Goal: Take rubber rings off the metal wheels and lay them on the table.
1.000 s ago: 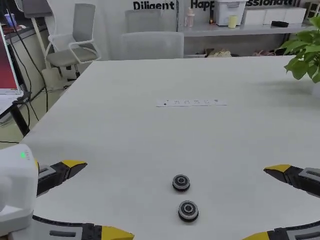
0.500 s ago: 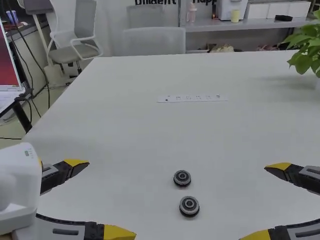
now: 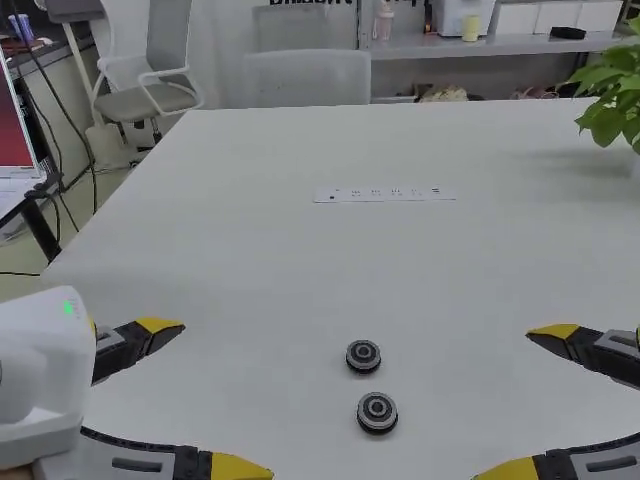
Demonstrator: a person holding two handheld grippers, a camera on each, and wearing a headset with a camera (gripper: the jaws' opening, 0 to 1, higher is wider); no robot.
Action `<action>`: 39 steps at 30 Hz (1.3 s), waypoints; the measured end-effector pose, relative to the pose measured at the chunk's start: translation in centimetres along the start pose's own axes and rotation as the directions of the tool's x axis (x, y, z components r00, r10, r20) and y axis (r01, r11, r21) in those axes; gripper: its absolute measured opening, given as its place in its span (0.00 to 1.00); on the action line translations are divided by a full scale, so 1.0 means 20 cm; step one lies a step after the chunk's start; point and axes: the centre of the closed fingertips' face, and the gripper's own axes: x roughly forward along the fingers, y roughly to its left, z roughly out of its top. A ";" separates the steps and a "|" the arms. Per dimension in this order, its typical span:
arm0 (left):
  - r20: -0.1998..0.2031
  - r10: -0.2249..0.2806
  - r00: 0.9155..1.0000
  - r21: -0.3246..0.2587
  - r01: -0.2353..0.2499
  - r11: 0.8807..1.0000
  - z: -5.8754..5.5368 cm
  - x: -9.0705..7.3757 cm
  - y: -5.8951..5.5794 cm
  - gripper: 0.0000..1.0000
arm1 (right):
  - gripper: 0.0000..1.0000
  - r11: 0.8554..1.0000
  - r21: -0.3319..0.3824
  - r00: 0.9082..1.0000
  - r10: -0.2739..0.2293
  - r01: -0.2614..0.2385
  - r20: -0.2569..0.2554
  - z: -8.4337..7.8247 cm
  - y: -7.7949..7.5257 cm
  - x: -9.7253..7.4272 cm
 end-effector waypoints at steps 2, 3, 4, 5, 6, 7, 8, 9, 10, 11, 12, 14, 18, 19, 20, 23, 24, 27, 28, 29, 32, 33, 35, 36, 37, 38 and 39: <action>0.002 -0.004 1.000 -0.001 0.004 1.000 0.01 0.01 0.01 0.98 | 0.99 1.000 -0.003 1.000 0.000 0.000 0.001 0.01 -0.01 0.01; 0.003 -0.004 1.000 -0.001 0.004 1.000 0.01 0.01 0.02 0.98 | 0.99 1.000 -0.005 1.000 -0.001 0.001 0.001 0.01 -0.01 0.01; 0.004 -0.004 1.000 0.000 0.004 1.000 0.01 0.01 0.02 0.98 | 0.99 1.000 -0.007 1.000 -0.002 0.002 0.002 0.01 -0.02 0.01; 0.006 -0.003 1.000 0.001 0.003 1.000 0.02 0.01 0.03 0.97 | 0.99 1.000 -0.009 1.000 -0.003 0.003 0.002 0.02 -0.02 0.01; 0.007 -0.003 1.000 0.002 0.003 1.000 0.02 0.02 0.03 0.97 | 0.99 1.000 -0.012 1.000 -0.005 0.005 0.004 0.02 -0.03 0.02; 0.008 -0.004 1.000 0.002 0.004 1.000 0.03 0.02 0.04 0.97 | 0.99 1.000 -0.014 1.000 -0.006 0.006 0.005 0.03 -0.03 0.02; 0.009 -0.006 1.000 0.002 0.006 1.000 0.03 0.02 0.04 0.97 | 0.99 1.000 -0.016 1.000 -0.008 0.008 0.006 0.03 -0.04 0.02; 0.010 -0.008 1.000 0.005 0.008 1.000 0.04 0.03 0.04 0.97 | 0.99 1.000 -0.017 1.000 -0.009 0.009 0.007 0.03 -0.04 0.02; 0.010 -0.009 1.000 0.007 0.009 1.000 0.04 0.03 0.05 0.97 | 0.99 1.000 -0.019 1.000 -0.011 0.012 0.009 0.04 -0.05 0.03; 0.011 -0.010 1.000 0.011 0.010 1.000 0.05 0.04 0.05 0.97 | 0.99 1.000 -0.021 1.000 -0.014 0.014 0.012 0.04 -0.05 0.03; 0.011 -0.012 1.000 0.013 0.012 1.000 0.05 0.04 0.05 0.97 | 0.98 1.000 -0.023 1.000 -0.015 0.015 0.013 0.05 -0.06 0.03; 0.013 -0.016 1.000 0.018 0.016 1.000 0.06 0.06 0.06 0.97 | 0.96 0.999 -0.032 1.000 -0.016 0.016 0.014 0.05 -0.07 0.04; 0.004 -0.026 1.000 0.036 0.025 0.999 0.07 0.08 0.06 0.96 | 0.97 0.999 -0.042 1.000 -0.018 0.018 0.017 0.06 -0.09 0.05; 0.003 -0.027 1.000 0.042 0.027 0.999 0.07 0.09 0.06 0.96 | 0.97 0.999 -0.045 1.000 -0.019 0.019 0.016 0.06 -0.10 0.05; 0.003 -0.028 1.000 0.046 0.028 0.999 0.07 0.10 0.06 0.96 | 0.97 0.999 -0.048 1.000 -0.019 0.019 0.016 0.06 -0.10 0.06; 0.000 -0.033 0.999 0.051 0.033 0.998 0.07 0.12 0.07 0.96 | 0.97 0.999 -0.052 1.000 -0.017 0.018 0.013 0.05 -0.12 0.07; -0.001 -0.035 0.999 0.052 0.035 0.998 0.07 0.13 0.07 0.96 | 0.97 0.998 -0.054 1.000 -0.016 0.017 0.011 0.04 -0.12 0.08; -0.004 -0.041 0.999 0.058 0.041 0.997 0.06 0.15 0.08 0.96 | 0.96 0.998 -0.057 1.000 -0.012 0.012 0.004 0.02 -0.13 0.10; -0.004 -0.043 0.999 0.061 0.043 0.997 0.07 0.16 0.08 0.96 | 0.96 0.998 -0.060 1.000 -0.011 0.011 0.000 0.02 -0.13 0.10; -0.005 -0.044 0.999 0.062 0.044 0.997 0.07 0.16 0.08 0.96 | 0.96 0.998 -0.062 1.000 -0.009 0.009 -0.003 0.01 -0.13 0.11; -0.007 -0.048 0.999 0.068 0.048 0.997 0.07 0.19 0.09 0.95 | 0.96 0.997 -0.072 1.000 -0.004 0.003 -0.007 0.01 -0.14 0.13; -0.007 -0.048 0.999 0.069 0.049 0.996 0.07 0.19 0.09 0.95 | 0.96 0.997 -0.076 1.000 -0.002 0.001 -0.008 0.01 -0.14 0.13; -0.009 -0.051 0.999 0.070 0.052 0.996 0.06 0.20 0.09 0.95 | 0.95 0.997 -0.082 1.000 0.001 -0.002 -0.008 0.01 -0.14 0.14; -0.010 -0.052 0.999 0.072 0.053 0.996 0.06 0.21 0.09 0.95 | 0.95 0.996 -0.085 1.000 0.003 -0.004 -0.009 0.02 -0.14 0.15; -0.011 -0.053 0.999 0.073 0.054 0.996 0.06 0.21 0.10 0.95 | 0.95 0.996 -0.088 1.000 0.005 -0.005 -0.008 0.02 -0.14 0.16; -0.012 -0.055 0.998 0.076 0.056 0.996 0.07 0.22 0.10 0.95 | 0.95 0.996 -0.090 1.000 0.007 -0.007 -0.007 0.02 -0.14 0.16; -0.012 -0.056 0.998 0.077 0.057 0.995 0.07 0.22 0.10 0.95 | 0.94 0.996 -0.094 1.000 0.010 -0.010 -0.007 0.02 -0.14 0.17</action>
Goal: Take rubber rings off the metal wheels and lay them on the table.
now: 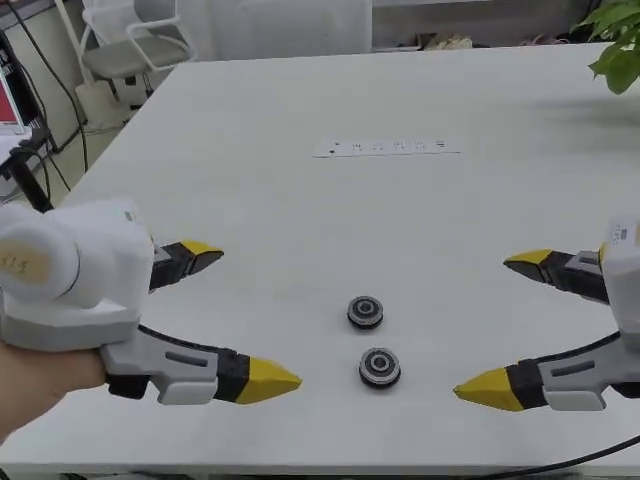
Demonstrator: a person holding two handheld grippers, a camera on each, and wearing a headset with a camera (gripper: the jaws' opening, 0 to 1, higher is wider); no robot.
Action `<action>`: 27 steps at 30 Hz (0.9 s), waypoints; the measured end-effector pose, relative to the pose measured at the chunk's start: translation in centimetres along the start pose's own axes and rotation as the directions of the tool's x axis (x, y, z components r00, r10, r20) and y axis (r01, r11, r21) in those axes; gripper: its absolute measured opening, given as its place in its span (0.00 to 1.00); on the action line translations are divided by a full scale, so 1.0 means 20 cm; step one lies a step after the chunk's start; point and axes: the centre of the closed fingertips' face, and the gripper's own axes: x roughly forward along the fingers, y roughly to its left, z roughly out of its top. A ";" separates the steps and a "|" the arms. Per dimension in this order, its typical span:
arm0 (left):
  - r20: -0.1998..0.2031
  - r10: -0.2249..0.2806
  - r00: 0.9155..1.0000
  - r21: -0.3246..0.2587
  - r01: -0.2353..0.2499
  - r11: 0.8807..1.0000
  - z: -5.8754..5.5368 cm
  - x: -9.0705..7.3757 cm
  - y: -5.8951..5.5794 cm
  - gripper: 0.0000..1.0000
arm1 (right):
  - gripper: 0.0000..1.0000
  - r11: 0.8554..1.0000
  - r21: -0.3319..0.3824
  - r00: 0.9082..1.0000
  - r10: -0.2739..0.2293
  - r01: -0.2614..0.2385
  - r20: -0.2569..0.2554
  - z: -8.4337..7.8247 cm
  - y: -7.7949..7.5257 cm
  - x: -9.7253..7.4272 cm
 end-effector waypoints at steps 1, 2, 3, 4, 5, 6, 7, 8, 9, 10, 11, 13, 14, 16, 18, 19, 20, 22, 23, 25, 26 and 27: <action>-0.001 -0.003 1.000 0.002 0.003 1.000 0.00 0.01 0.00 0.95 | 0.94 1.000 -0.005 1.000 0.004 -0.004 -0.002 0.00 0.00 0.01; -0.002 -0.005 1.000 0.004 0.005 1.000 0.00 0.01 0.00 0.95 | 0.94 1.000 -0.010 1.000 0.005 -0.005 -0.004 0.00 0.00 0.01; -0.004 -0.006 1.000 0.006 0.006 1.000 0.00 0.02 0.00 0.94 | 0.94 1.000 -0.015 1.000 0.008 -0.008 -0.007 -0.01 0.00 0.02; -0.006 -0.009 1.000 0.009 0.009 1.000 0.00 0.02 0.00 0.94 | 0.93 1.000 -0.018 1.000 0.010 -0.011 -0.010 -0.01 0.00 0.03; -0.008 -0.011 1.000 0.011 0.011 1.000 0.00 0.03 0.00 0.94 | 0.93 1.000 -0.024 1.000 0.014 -0.014 -0.013 -0.02 0.00 0.03; -0.009 -0.014 1.000 0.012 0.014 1.000 -0.01 0.04 0.00 0.94 | 0.93 1.000 -0.026 1.000 0.015 -0.016 -0.014 -0.02 0.00 0.04; -0.010 -0.017 1.000 0.014 0.018 1.000 -0.01 0.04 0.00 0.94 | 0.92 0.999 -0.028 1.000 0.018 -0.018 -0.017 -0.02 0.01 0.04; -0.012 -0.022 1.000 0.017 0.022 1.000 -0.01 0.05 0.00 0.94 | 0.92 0.999 -0.033 1.000 0.021 -0.022 -0.021 -0.02 0.01 0.05; -0.013 -0.024 1.000 0.019 0.025 1.000 -0.01 0.06 -0.01 0.94 | 0.92 0.999 -0.038 0.999 0.023 -0.024 -0.023 -0.03 0.01 0.06; -0.015 -0.030 0.999 0.022 0.031 0.999 -0.01 0.07 -0.01 0.93 | 0.92 0.999 -0.040 0.999 0.026 -0.027 -0.024 -0.03 0.01 0.06; -0.018 -0.033 0.999 0.025 0.034 0.999 -0.01 0.08 -0.01 0.93 | 0.92 0.999 -0.040 0.999 0.030 -0.032 -0.027 -0.03 0.01 0.07; -0.022 -0.042 0.999 0.033 0.043 0.999 -0.01 0.10 -0.02 0.93 | 0.92 0.999 -0.042 0.999 0.034 -0.035 -0.027 -0.04 0.01 0.08; -0.025 -0.046 0.999 0.036 0.047 0.998 -0.01 0.11 -0.02 0.93 | 0.91 0.998 -0.044 0.999 0.037 -0.038 -0.029 -0.04 0.02 0.09; -0.031 -0.055 0.998 0.044 0.056 0.997 -0.01 0.13 -0.03 0.92 | 0.91 0.998 -0.050 0.999 0.040 -0.042 -0.034 -0.04 0.02 0.10; -0.038 -0.064 0.997 0.053 0.066 0.996 -0.02 0.15 -0.03 0.92 | 0.90 0.997 -0.057 0.998 0.045 -0.047 -0.040 -0.05 0.02 0.11; -0.041 -0.067 0.997 0.057 0.070 0.996 -0.02 0.16 -0.03 0.92 | 0.90 0.997 -0.059 0.998 0.046 -0.048 -0.042 -0.05 0.02 0.11; -0.044 -0.070 0.997 0.061 0.073 0.995 -0.02 0.16 -0.03 0.91 | 0.89 0.997 -0.061 0.998 0.046 -0.049 -0.045 -0.06 0.02 0.11; -0.048 -0.077 0.996 0.068 0.080 0.994 -0.02 0.18 -0.03 0.91 | 0.89 0.997 -0.063 0.998 0.048 -0.051 -0.048 -0.06 0.01 0.12; -0.050 -0.080 0.996 0.070 0.083 0.994 -0.02 0.19 -0.04 0.91 | 0.89 0.996 -0.066 0.997 0.049 -0.053 -0.051 -0.07 0.01 0.13; -0.053 -0.087 0.995 0.078 0.091 0.993 -0.02 0.21 -0.04 0.91 | 0.88 0.996 -0.069 0.997 0.050 -0.053 -0.051 -0.07 0.00 0.14; -0.053 -0.091 0.994 0.081 0.095 0.992 -0.02 0.22 -0.04 0.90 | 0.88 0.996 -0.070 0.998 0.050 -0.053 -0.050 -0.07 -0.01 0.14; -0.054 -0.094 0.994 0.082 0.098 0.992 -0.02 0.22 -0.04 0.90 | 0.88 0.996 -0.070 0.997 0.051 -0.054 -0.049 -0.07 -0.01 0.15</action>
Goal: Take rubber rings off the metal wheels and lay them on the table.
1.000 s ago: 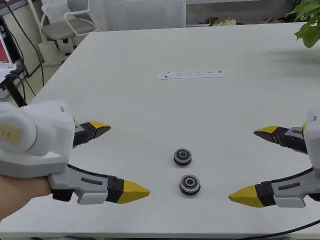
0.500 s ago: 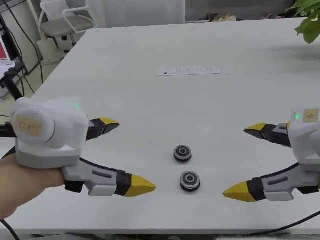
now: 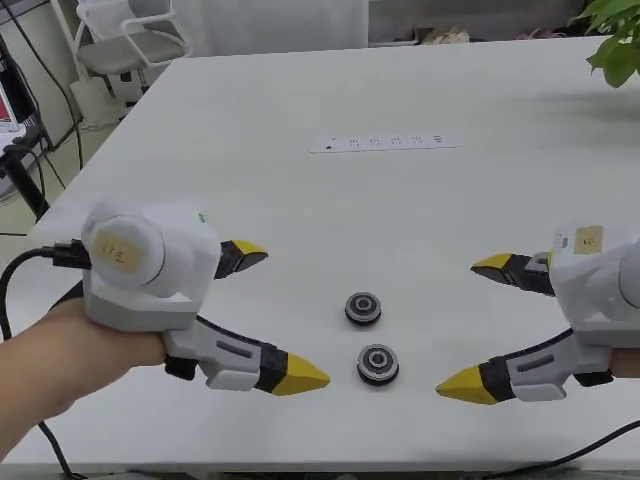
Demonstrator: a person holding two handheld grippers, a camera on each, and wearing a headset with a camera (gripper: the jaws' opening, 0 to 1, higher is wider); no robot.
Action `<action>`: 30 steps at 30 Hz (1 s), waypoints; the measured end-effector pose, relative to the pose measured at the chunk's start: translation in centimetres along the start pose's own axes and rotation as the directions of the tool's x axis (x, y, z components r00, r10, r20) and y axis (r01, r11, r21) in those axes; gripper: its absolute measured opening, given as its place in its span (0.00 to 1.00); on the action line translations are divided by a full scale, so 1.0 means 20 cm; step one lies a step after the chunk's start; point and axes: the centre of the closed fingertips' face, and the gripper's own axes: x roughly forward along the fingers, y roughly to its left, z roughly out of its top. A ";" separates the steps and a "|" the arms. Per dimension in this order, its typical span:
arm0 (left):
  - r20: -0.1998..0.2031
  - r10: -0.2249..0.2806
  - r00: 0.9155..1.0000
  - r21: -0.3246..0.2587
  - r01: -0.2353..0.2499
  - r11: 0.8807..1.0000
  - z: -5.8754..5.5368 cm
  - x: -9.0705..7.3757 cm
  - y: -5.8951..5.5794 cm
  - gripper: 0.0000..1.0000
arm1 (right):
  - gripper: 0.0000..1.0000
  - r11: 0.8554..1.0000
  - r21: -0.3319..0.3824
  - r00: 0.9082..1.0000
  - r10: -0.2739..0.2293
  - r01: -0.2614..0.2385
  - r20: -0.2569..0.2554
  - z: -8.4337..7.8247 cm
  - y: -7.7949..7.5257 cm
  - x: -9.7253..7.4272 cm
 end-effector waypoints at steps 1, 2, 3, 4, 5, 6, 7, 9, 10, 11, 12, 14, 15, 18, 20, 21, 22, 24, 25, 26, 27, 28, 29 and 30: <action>-0.002 -0.004 1.000 0.001 0.004 1.000 0.00 0.01 0.00 0.90 | 0.88 1.000 0.002 1.000 0.001 -0.001 0.001 0.00 -0.01 0.00; -0.004 -0.006 1.000 0.002 0.006 1.000 0.00 0.02 0.00 0.90 | 0.88 1.000 0.003 1.000 0.001 -0.001 0.002 0.00 -0.01 0.01; -0.005 -0.010 1.000 0.004 0.011 1.000 0.00 0.03 0.00 0.89 | 0.87 1.000 0.005 1.000 0.003 -0.003 0.002 0.00 -0.02 0.01; -0.006 -0.013 1.000 0.005 0.013 1.000 -0.01 0.04 0.00 0.89 | 0.87 1.000 0.006 1.000 0.004 -0.004 0.002 0.00 -0.02 0.01; -0.009 -0.017 1.000 0.007 0.017 1.000 -0.01 0.05 0.00 0.89 | 0.87 1.000 0.007 1.000 0.004 -0.004 0.003 -0.01 -0.02 0.02; -0.010 -0.020 1.000 0.009 0.020 1.000 -0.01 0.05 -0.01 0.89 | 0.87 1.000 0.008 1.000 0.004 -0.004 0.004 -0.01 -0.02 0.02; -0.011 -0.022 1.000 0.010 0.022 1.000 -0.01 0.06 -0.01 0.88 | 0.86 1.000 0.010 1.000 0.005 -0.005 0.004 -0.01 -0.02 0.02; -0.015 -0.027 1.000 0.011 0.027 1.000 -0.02 0.07 -0.01 0.88 | 0.86 1.000 0.014 1.000 0.009 -0.009 0.001 -0.02 -0.02 0.03; -0.017 -0.030 0.999 0.011 0.030 0.999 -0.02 0.08 -0.01 0.88 | 0.86 1.000 0.014 1.000 0.010 -0.010 0.000 -0.03 -0.02 0.03; -0.019 -0.033 0.999 0.012 0.033 0.999 -0.02 0.09 -0.01 0.87 | 0.86 1.000 0.014 1.000 0.012 -0.012 -0.001 -0.03 -0.02 0.04; -0.021 -0.036 0.999 0.013 0.036 0.999 -0.02 0.10 -0.01 0.87 | 0.85 1.000 0.013 1.000 0.013 -0.013 -0.003 -0.04 -0.01 0.04; -0.025 -0.041 0.999 0.017 0.041 0.999 -0.03 0.11 -0.01 0.86 | 0.85 1.000 0.013 1.000 0.018 -0.018 -0.006 -0.04 -0.01 0.05; -0.026 -0.043 0.999 0.016 0.044 0.999 -0.03 0.12 -0.01 0.86 | 0.84 1.000 0.012 1.000 0.020 -0.020 -0.007 -0.05 -0.01 0.05; -0.026 -0.049 0.998 0.015 0.050 0.999 -0.03 0.14 -0.02 0.85 | 0.83 1.000 0.007 1.000 0.025 -0.025 -0.007 -0.06 -0.01 0.06; -0.029 -0.056 0.998 0.018 0.057 0.998 -0.03 0.15 -0.02 0.84 | 0.82 1.000 0.004 1.000 0.029 -0.029 -0.008 -0.06 -0.01 0.07; -0.033 -0.059 0.998 0.021 0.060 0.998 -0.04 0.16 -0.02 0.84 | 0.82 0.999 0.002 0.999 0.032 -0.032 -0.009 -0.06 -0.01 0.07; -0.035 -0.061 0.998 0.023 0.062 0.998 -0.04 0.17 -0.02 0.83 | 0.81 0.999 0.001 0.999 0.034 -0.034 -0.009 -0.07 -0.01 0.08; -0.038 -0.065 0.997 0.026 0.066 0.997 -0.05 0.18 -0.03 0.82 | 0.80 0.999 -0.002 0.999 0.039 -0.039 -0.011 -0.07 -0.01 0.09; -0.040 -0.068 0.997 0.029 0.069 0.997 -0.05 0.19 -0.03 0.80 | 0.79 0.999 -0.003 0.999 0.042 -0.043 -0.012 -0.08 -0.01 0.09; -0.043 -0.071 0.997 0.032 0.073 0.997 -0.05 0.20 -0.03 0.79 | 0.78 0.999 -0.004 0.999 0.045 -0.045 -0.011 -0.08 0.00 0.09; -0.045 -0.075 0.996 0.034 0.077 0.996 -0.06 0.20 -0.04 0.78 | 0.77 0.999 -0.004 0.999 0.048 -0.048 -0.009 -0.08 0.00 0.10; -0.047 -0.081 0.996 0.037 0.083 0.996 -0.06 0.21 -0.04 0.77 | 0.76 0.999 -0.002 0.999 0.050 -0.050 -0.006 -0.08 0.00 0.10; -0.046 -0.085 0.995 0.041 0.087 0.995 -0.06 0.22 -0.05 0.77 | 0.76 0.999 0.000 0.999 0.052 -0.052 -0.004 -0.08 0.00 0.10; -0.046 -0.088 0.995 0.043 0.090 0.995 -0.06 0.23 -0.05 0.76 | 0.75 0.999 0.002 0.999 0.053 -0.053 -0.002 -0.08 0.00 0.11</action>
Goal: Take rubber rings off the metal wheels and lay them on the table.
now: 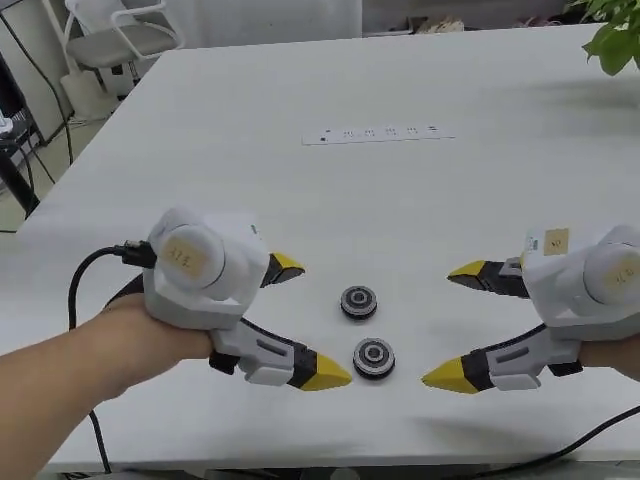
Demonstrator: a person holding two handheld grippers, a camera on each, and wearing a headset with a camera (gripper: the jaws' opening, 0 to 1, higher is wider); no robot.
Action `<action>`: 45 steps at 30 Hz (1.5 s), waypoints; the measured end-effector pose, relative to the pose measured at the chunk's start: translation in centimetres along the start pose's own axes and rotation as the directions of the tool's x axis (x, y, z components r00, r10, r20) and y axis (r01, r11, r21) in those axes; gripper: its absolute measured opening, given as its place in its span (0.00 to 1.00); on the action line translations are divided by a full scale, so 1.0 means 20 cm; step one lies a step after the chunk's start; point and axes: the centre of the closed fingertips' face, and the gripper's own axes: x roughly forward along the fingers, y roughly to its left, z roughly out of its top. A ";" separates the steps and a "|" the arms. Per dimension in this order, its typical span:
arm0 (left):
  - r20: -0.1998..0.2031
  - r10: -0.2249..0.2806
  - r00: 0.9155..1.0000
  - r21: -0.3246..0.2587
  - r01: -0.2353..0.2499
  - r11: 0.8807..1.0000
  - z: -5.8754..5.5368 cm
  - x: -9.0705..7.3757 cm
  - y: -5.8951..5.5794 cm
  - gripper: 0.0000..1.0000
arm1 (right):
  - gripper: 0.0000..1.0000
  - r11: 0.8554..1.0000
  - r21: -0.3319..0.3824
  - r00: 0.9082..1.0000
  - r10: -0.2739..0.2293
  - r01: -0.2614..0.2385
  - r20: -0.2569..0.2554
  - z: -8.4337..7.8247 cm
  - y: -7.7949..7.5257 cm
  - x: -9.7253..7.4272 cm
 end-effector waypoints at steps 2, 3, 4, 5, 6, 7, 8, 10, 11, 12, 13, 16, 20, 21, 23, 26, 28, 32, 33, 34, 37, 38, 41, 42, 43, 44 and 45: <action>0.005 0.001 1.000 0.008 -0.001 1.000 0.00 0.02 0.00 0.74 | 0.73 1.000 0.006 1.000 0.008 -0.008 0.003 0.00 0.01 0.01; 0.006 0.002 1.000 0.011 -0.002 1.000 -0.01 0.02 0.00 0.73 | 0.73 1.000 0.009 1.000 0.012 -0.012 0.002 -0.01 0.01 0.02; 0.005 0.000 1.000 0.010 0.000 1.000 -0.01 0.03 0.00 0.71 | 0.72 1.000 0.009 1.000 0.015 -0.015 0.001 -0.01 0.01 0.02; 0.004 -0.005 1.000 0.007 0.005 1.000 -0.01 0.04 0.00 0.70 | 0.72 1.000 0.008 1.000 0.018 -0.018 0.000 -0.01 0.01 0.03; 0.003 -0.011 1.000 0.004 0.011 1.000 -0.01 0.04 -0.01 0.68 | 0.71 1.000 0.007 1.000 0.022 -0.022 0.000 -0.01 0.02 0.03; 0.002 -0.017 1.000 0.007 0.017 1.000 -0.02 0.05 -0.01 0.67 | 0.70 1.000 0.002 1.000 0.026 -0.026 0.000 -0.02 0.02 0.04; 0.000 -0.020 1.000 0.007 0.020 1.000 -0.02 0.06 -0.02 0.66 | 0.69 1.000 0.001 1.000 0.028 -0.028 0.001 -0.02 0.03 0.04; -0.001 -0.020 1.000 0.012 0.020 1.000 -0.02 0.07 -0.02 0.65 | 0.67 0.999 0.004 0.999 0.036 -0.036 0.011 -0.01 0.03 0.05; -0.003 -0.022 1.000 0.015 0.022 1.000 -0.02 0.08 -0.02 0.65 | 0.67 0.999 0.009 0.999 0.041 -0.041 0.016 -0.01 0.04 0.05; -0.005 -0.029 1.000 0.014 0.029 0.999 -0.02 0.08 -0.02 0.63 | 0.66 0.999 0.017 0.999 0.045 -0.046 0.020 0.00 0.04 0.06; -0.006 -0.035 0.999 0.011 0.035 0.999 -0.02 0.09 -0.02 0.61 | 0.66 0.999 0.022 0.999 0.049 -0.050 0.023 0.00 0.04 0.06; -0.002 -0.049 0.999 0.004 0.049 0.999 -0.02 0.11 -0.04 0.57 | 0.63 0.998 0.025 0.998 0.056 -0.057 0.024 0.00 0.04 0.08; -0.002 -0.071 0.997 -0.003 0.071 0.997 -0.02 0.14 -0.06 0.51 | 0.61 0.997 0.029 0.997 0.066 -0.067 0.033 0.01 0.05 0.09; -0.004 -0.075 0.997 -0.003 0.075 0.997 -0.02 0.15 -0.07 0.50 | 0.61 0.997 0.029 0.997 0.067 -0.068 0.034 0.01 0.05 0.09; -0.005 -0.086 0.996 -0.005 0.086 0.996 -0.02 0.16 -0.08 0.48 | 0.60 0.997 0.031 0.997 0.071 -0.072 0.034 0.01 0.05 0.10; -0.005 -0.102 0.995 -0.010 0.102 0.995 -0.03 0.18 -0.10 0.44 | 0.60 0.997 0.033 0.997 0.074 -0.075 0.036 0.01 0.06 0.11; -0.005 -0.108 0.994 -0.007 0.108 0.994 -0.03 0.19 -0.10 0.41 | 0.59 0.996 0.035 0.996 0.077 -0.078 0.037 0.01 0.06 0.11; -0.010 -0.120 0.993 -0.007 0.120 0.993 -0.04 0.21 -0.11 0.34 | 0.59 0.996 0.038 0.996 0.079 -0.080 0.040 0.01 0.07 0.12; -0.008 -0.121 0.993 -0.008 0.121 0.993 -0.04 0.21 -0.11 0.33 | 0.59 0.996 0.039 0.996 0.078 -0.080 0.040 0.01 0.07 0.12; -0.006 -0.123 0.992 -0.011 0.122 0.992 -0.04 0.21 -0.11 0.32 | 0.59 0.996 0.040 0.996 0.079 -0.080 0.040 0.01 0.07 0.12; 0.001 -0.130 0.992 -0.016 0.130 0.991 -0.03 0.23 -0.12 0.26 | 0.59 0.996 0.042 0.996 0.079 -0.080 0.038 0.00 0.07 0.13; 0.002 -0.132 0.991 -0.017 0.132 0.991 -0.03 0.23 -0.12 0.24 | 0.58 0.996 0.042 0.996 0.079 -0.080 0.038 0.00 0.07 0.13; -0.001 -0.135 0.991 -0.020 0.135 0.991 -0.03 0.25 -0.12 0.19 | 0.58 0.996 0.044 0.996 0.079 -0.080 0.038 0.00 0.07 0.13; -0.003 -0.135 0.991 -0.021 0.135 0.991 -0.03 0.25 -0.13 0.18 | 0.58 0.996 0.044 0.996 0.078 -0.080 0.038 0.00 0.07 0.13; -0.005 -0.136 0.991 -0.019 0.135 0.991 -0.04 0.26 -0.13 0.18 | 0.58 0.996 0.043 0.996 0.078 -0.079 0.038 0.00 0.07 0.13; -0.009 -0.135 0.991 -0.016 0.135 0.991 -0.04 0.26 -0.13 0.17 | 0.58 0.996 0.044 0.996 0.077 -0.079 0.037 0.00 0.07 0.13; -0.011 -0.136 0.991 -0.014 0.136 0.991 -0.04 0.27 -0.13 0.15 | 0.58 0.996 0.043 0.996 0.077 -0.079 0.037 0.00 0.07 0.13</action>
